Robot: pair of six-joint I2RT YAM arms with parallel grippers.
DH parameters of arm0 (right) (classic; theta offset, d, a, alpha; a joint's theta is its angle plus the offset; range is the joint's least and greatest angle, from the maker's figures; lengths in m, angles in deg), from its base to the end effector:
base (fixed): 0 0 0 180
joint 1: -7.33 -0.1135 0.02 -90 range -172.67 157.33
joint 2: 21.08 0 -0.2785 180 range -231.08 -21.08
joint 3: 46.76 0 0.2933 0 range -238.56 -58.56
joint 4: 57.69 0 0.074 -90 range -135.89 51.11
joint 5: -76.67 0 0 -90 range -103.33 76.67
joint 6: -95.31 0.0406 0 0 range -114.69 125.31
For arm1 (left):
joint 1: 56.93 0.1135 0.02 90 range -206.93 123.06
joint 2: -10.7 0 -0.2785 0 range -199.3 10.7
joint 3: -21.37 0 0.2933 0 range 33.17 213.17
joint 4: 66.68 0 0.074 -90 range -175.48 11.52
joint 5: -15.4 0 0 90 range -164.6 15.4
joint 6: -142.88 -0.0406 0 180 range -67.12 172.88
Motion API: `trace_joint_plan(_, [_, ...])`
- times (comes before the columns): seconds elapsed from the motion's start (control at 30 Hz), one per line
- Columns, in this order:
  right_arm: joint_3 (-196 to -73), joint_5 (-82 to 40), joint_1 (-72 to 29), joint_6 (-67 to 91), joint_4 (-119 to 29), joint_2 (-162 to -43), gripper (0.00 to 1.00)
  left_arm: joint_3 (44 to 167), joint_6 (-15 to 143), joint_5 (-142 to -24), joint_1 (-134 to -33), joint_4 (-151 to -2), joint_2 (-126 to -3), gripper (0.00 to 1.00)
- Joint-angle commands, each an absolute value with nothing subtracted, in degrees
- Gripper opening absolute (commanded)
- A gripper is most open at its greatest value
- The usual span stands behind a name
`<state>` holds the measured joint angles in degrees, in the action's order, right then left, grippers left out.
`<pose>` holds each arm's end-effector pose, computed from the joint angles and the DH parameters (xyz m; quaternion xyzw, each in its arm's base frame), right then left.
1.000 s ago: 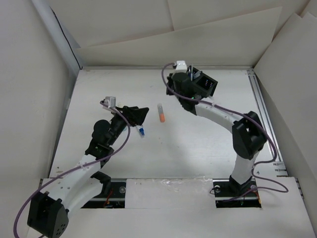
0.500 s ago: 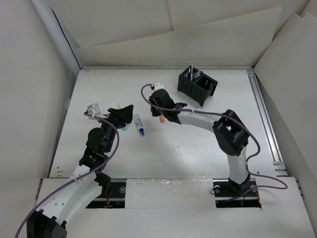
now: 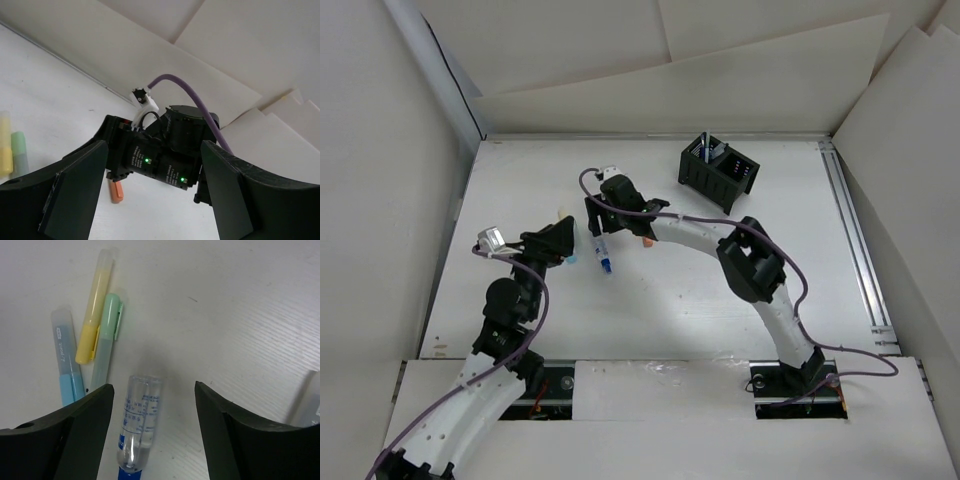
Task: Sort the stationery into containers
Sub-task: Pick up the stationery from the center of the board.
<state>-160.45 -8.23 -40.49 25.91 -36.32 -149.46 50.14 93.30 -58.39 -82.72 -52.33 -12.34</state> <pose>0.3848 0.4193 0.1901 -0.1899 0.8701 0.2219 0.3970 0.1505 -0.0601 0.2906 -0.1868 0.5480 -0.3755 0.7238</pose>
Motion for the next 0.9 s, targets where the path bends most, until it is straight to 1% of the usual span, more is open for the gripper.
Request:
trace_joint_plan(0.0, [-168.0, -9.6, -41.5, 26.1, -31.4, -152.7, 0.71, 50.2, 93.5, -58.0, -82.9, -50.2, -14.0, 0.72])
trace_joint_plan(0.07, [-169.3, -9.6, -42.1, 26.1, -30.6, -153.4, 0.68, 50.8, 93.5, -58.7, -82.9, -50.2, -14.6, 0.72])
trace_joint_plan(0.2, [-169.8, -9.6, -42.6, 26.1, -30.0, -154.8, 0.66, 50.8, 93.5, -58.7, -82.9, -50.2, -14.6, 0.72])
trace_joint_plan(0.37, [-169.8, -9.6, -42.6, 26.1, -28.9, -155.8, 0.57, 50.8, 93.5, -58.7, -82.9, -50.2, -14.6, 0.72])
trace_joint_plan(0.6, [-169.8, -11.8, -42.6, 26.7, -28.9, -157.7, 0.56, 50.3, 93.5, -58.7, -82.9, -50.2, -12.9, 0.72])
trace_joint_plan(0.7, [-169.8, -12.4, -42.6, 27.2, -29.5, -158.3, 0.53, 49.8, 93.5, -58.1, -82.9, -50.2, -11.8, 0.72])
trace_joint_plan(0.77, [-169.8, -12.9, -42.6, 27.8, -30.2, -158.8, 0.46, 49.8, 93.5, -57.5, -82.9, -50.7, -11.2, 0.72])
trace_joint_plan(0.8, [-169.1, -13.6, -42.6, 27.8, -30.2, -158.8, 0.39, 49.8, 93.5, -57.5, -82.9, -50.7, -11.2, 0.72])
trace_joint_plan(0.83, [-168.5, -14.1, -42.6, 28.7, -32.2, -158.2, 0.24, 49.8, 93.5, -57.5, -82.9, -50.7, -10.6, 0.72])
trace_joint_plan(0.87, [-167.7, -14.7, -42.6, 28.7, -33.0, -157.7, 0.17, 49.3, 93.5, -57.5, -82.9, -50.7, -10.6, 0.72])
